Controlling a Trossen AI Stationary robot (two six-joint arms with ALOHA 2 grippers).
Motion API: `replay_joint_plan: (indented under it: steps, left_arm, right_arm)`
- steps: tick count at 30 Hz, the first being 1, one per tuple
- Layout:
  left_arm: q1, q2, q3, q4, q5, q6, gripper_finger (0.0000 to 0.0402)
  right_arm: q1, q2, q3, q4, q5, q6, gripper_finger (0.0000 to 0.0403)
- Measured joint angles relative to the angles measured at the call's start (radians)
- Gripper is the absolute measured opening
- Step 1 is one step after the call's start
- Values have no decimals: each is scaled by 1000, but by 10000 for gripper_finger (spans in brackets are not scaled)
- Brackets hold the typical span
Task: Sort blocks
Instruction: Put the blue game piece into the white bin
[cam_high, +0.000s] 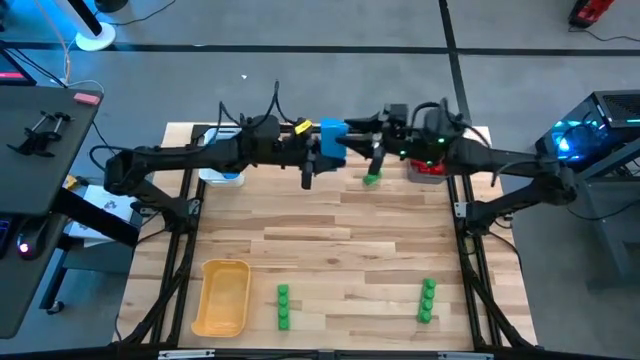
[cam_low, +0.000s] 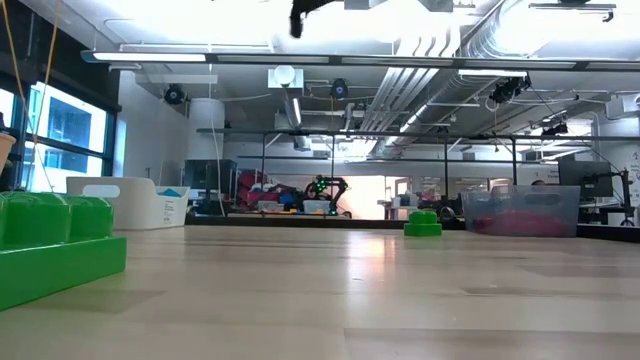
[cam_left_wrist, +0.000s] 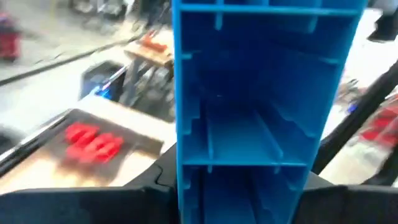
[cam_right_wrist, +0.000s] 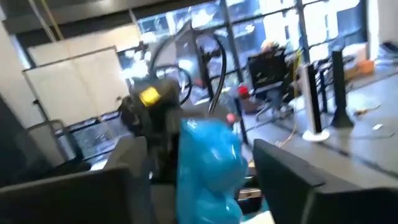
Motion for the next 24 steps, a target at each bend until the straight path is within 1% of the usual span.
replay_joint_plan:
  steps: [2,4,8,11,13,15,19,22,24]
  left_arm:
    - [17,-34,0,-132,-43,41,107]
    - [35,-79,0,-286,-126,93,107]
    - [77,-191,-8,-599,-379,147,107]
    - [119,-291,-94,-770,-570,82,107]
    - [151,-369,-185,-843,-646,-7,107]
    - [191,-451,-289,-898,-673,-108,107]
    - [275,-571,-493,-997,-672,-286,107]
    - [354,-598,-570,-1005,-608,-337,107]
    - [402,-585,-577,-998,-574,-337,107]
  right_arm:
    - [-7,-32,0,-9,27,-20,209]
    - [-13,-73,0,-37,47,-29,227]
    - [-32,-146,0,-151,79,-24,239]
    - [-45,-176,0,-246,110,-2,239]
    - [-52,-181,0,-286,120,15,239]
    - [-59,-179,0,-319,122,24,239]
    - [-67,-151,0,-342,121,41,240]
    - [-67,-128,0,-340,120,41,240]
    - [-67,-115,0,-338,120,42,240]
